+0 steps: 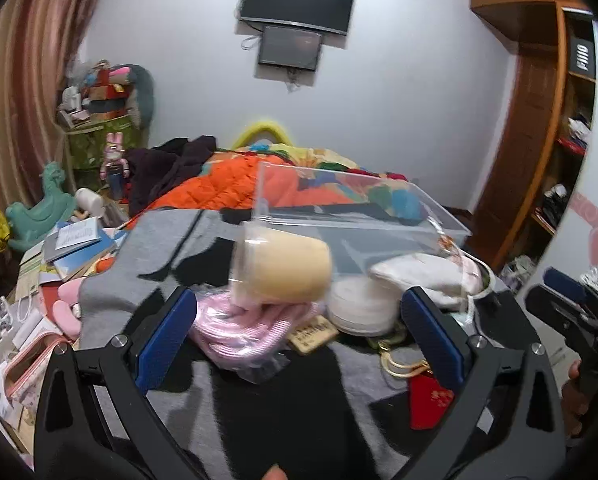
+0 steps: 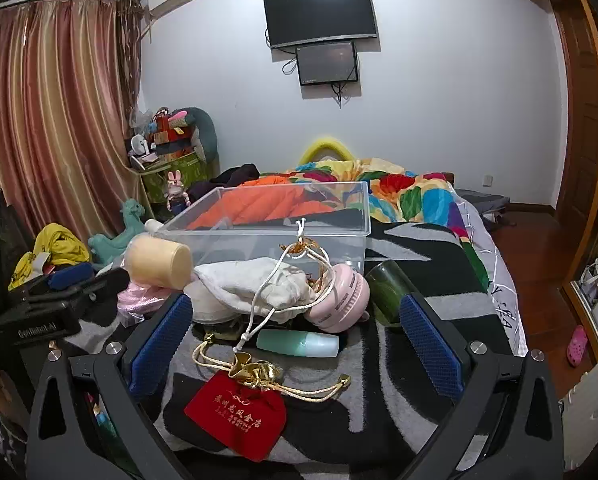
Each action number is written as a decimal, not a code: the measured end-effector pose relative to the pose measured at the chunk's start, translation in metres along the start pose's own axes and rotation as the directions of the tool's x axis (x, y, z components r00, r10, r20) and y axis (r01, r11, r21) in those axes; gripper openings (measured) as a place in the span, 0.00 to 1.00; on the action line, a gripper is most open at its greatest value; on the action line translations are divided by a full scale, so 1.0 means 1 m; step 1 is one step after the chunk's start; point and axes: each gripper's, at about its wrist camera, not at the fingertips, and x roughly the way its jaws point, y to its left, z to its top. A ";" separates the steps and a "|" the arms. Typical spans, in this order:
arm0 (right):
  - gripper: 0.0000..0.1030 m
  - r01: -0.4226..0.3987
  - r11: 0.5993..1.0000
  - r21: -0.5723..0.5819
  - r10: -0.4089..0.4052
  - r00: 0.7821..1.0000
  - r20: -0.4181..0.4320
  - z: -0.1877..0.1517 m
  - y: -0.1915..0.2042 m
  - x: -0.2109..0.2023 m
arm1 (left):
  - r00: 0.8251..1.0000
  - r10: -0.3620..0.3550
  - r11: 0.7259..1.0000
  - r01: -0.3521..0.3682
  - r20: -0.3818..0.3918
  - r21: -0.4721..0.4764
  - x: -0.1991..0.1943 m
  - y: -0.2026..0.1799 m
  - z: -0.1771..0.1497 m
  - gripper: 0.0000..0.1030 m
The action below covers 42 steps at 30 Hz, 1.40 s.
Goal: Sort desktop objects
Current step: 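Grasp the beige cylindrical jar with the left gripper while the right grasps the green bottle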
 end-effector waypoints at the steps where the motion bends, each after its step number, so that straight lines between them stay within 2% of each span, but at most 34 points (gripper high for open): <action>1: 1.00 -0.002 1.000 0.000 0.002 1.000 -0.003 0.000 0.000 0.002 | 1.000 0.016 1.000 -0.016 0.005 -0.009 0.001 0.002 0.000 1.00; 3: 1.00 -0.004 1.000 -0.006 0.004 1.000 -0.013 -0.002 0.001 0.007 | 0.999 0.032 0.999 -0.031 0.007 -0.033 0.007 0.009 0.000 1.00; 7: 1.00 0.029 0.999 -0.025 -0.030 0.999 -0.025 -0.005 -0.001 0.016 | 1.000 -0.010 0.998 0.009 -0.018 -0.063 0.021 0.018 -0.002 1.00; 13: 1.00 0.061 0.998 0.022 -0.059 0.996 -0.071 -0.007 -0.023 0.029 | 0.997 -0.043 0.996 0.038 -0.066 -0.080 0.043 0.021 0.000 1.00; 21: 1.00 0.142 0.988 0.066 -0.133 0.983 -0.123 -0.007 -0.057 0.044 | 0.995 -0.031 0.998 0.026 -0.096 -0.055 0.066 0.018 0.005 1.00; 25: 0.99 0.152 0.988 0.035 -0.145 0.978 -0.150 -0.006 -0.064 0.052 | 0.988 -0.076 0.997 0.072 -0.133 -0.037 0.074 0.018 0.009 1.00; 29: 0.99 0.174 0.984 -0.027 -0.176 0.969 -0.172 -0.005 -0.067 0.064 | 0.979 -0.103 0.994 0.109 -0.174 0.025 0.081 0.010 0.014 1.00; 31: 0.93 0.159 0.986 -0.046 -0.165 0.967 -0.192 -0.004 -0.071 0.068 | 0.978 -0.102 0.992 0.113 -0.183 0.053 0.082 0.006 0.016 1.00; 35: 0.91 0.106 0.993 -0.051 -0.115 0.969 -0.219 0.001 -0.080 0.070 | 0.978 -0.074 0.993 0.091 -0.193 0.078 0.087 -0.001 0.018 1.00; 38: 0.89 0.091 0.994 -0.056 -0.102 0.969 -0.226 0.008 -0.089 0.073 | 0.976 -0.071 0.994 0.086 -0.205 0.066 0.095 -0.001 0.017 1.00; 42: 0.80 0.085 0.993 -0.077 -0.102 0.963 -0.250 0.013 -0.096 0.083 | 0.976 -0.054 0.997 0.065 -0.212 0.046 0.104 0.002 0.017 1.00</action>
